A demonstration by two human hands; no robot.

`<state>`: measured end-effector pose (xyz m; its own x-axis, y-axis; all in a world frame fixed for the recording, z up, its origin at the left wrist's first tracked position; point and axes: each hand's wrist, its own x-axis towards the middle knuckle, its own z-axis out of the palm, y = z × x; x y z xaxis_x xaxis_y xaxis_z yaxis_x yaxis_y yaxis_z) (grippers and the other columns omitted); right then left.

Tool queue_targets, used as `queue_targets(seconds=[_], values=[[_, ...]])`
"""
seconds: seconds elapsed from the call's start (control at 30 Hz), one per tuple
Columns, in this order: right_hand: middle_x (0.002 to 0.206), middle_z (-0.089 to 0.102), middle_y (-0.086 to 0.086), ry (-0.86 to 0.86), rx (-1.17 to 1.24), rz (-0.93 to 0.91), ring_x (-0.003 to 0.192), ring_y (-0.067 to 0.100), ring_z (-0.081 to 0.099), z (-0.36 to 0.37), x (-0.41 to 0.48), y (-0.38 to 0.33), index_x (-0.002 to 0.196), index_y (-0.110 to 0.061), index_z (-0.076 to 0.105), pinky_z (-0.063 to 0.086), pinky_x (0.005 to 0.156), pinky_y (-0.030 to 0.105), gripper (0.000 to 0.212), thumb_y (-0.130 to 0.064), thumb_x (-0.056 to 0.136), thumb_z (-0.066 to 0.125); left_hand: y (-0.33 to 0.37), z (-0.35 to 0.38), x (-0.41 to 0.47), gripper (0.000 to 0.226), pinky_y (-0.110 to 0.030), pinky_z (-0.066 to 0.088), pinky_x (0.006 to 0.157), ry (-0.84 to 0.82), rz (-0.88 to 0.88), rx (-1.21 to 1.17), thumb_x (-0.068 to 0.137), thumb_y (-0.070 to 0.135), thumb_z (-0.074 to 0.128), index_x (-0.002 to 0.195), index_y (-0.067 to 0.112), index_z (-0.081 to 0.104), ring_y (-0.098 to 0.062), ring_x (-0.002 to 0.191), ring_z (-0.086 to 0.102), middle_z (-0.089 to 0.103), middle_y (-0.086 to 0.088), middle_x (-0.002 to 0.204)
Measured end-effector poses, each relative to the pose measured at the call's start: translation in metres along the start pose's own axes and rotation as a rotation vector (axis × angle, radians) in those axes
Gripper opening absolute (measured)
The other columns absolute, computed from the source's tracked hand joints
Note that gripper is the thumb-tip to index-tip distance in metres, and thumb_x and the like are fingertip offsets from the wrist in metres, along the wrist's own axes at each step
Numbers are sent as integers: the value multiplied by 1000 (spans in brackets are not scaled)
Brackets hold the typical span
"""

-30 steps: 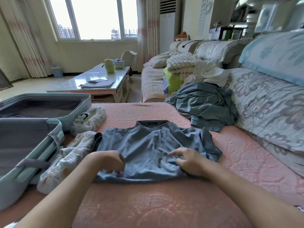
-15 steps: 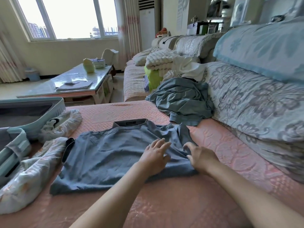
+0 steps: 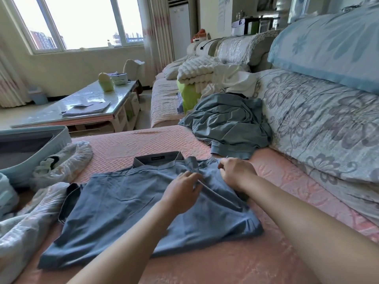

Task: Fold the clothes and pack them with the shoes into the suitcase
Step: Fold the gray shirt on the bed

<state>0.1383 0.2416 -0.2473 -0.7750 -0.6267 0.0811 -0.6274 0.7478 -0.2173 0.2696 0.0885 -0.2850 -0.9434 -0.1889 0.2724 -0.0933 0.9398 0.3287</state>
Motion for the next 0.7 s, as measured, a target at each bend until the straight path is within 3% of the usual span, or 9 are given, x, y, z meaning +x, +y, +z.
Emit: queue_targets(seconds=[0.17, 0.23, 0.4, 0.47, 0.53, 0.6, 0.7], values=[[136, 60, 11, -59, -171, 92, 125, 29, 58, 27, 48, -9, 134, -15, 50, 47, 94, 35, 40, -39, 103, 43, -20, 3, 39, 28, -40, 43, 97, 83, -57, -9, 99, 23, 47, 125, 19, 57, -26, 116, 51, 56, -4, 127], [132, 61, 12, -34, -179, 103, 121, 31, 60, 36, 59, -6, 134, -15, 47, 48, 90, 36, 37, -34, 103, 47, -27, 9, 48, 26, -42, 44, 93, 132, -23, 57, 97, 20, 46, 121, 19, 57, -26, 112, 49, 55, -4, 122], [109, 71, 2, 259, 1, 53, 95, 30, 68, 43, 73, 25, 115, -26, 57, 39, 67, 31, 22, -16, 98, 48, -41, 26, 61, 26, -41, 45, 94, 323, 95, 59, 95, 29, 38, 118, 24, 50, -23, 111, 50, 56, 1, 121], [106, 70, 0, 278, 29, 89, 93, 29, 67, 43, 73, 39, 109, -26, 55, 36, 66, 29, 18, -15, 97, 51, -46, 34, 63, 41, -41, 39, 105, 179, 62, 139, 96, 40, 35, 133, 28, 50, -23, 128, 44, 50, 2, 139], [109, 68, 0, 239, 38, 96, 97, 29, 66, 46, 73, 48, 109, -26, 55, 37, 68, 30, 14, -19, 97, 52, -54, 41, 65, 52, -42, 17, 120, -111, -98, 203, 100, 52, 28, 150, 39, 33, -19, 148, 19, 27, 4, 160], [117, 63, 4, 203, 51, 63, 105, 30, 61, 48, 73, 52, 115, -24, 57, 43, 76, 33, 18, -26, 97, 55, -56, 40, 70, 57, -48, -1, 122, -305, -252, 243, 100, 57, 24, 155, 43, 17, -18, 153, 0, 9, 6, 166], [130, 54, 8, 184, -6, 16, 119, 29, 51, 49, 73, 53, 131, -23, 54, 40, 97, 37, 36, -31, 96, 57, -39, 34, 79, 57, -50, 3, 120, -197, -260, 295, 98, 53, 30, 153, 38, 24, -22, 151, 8, 18, 2, 164]])
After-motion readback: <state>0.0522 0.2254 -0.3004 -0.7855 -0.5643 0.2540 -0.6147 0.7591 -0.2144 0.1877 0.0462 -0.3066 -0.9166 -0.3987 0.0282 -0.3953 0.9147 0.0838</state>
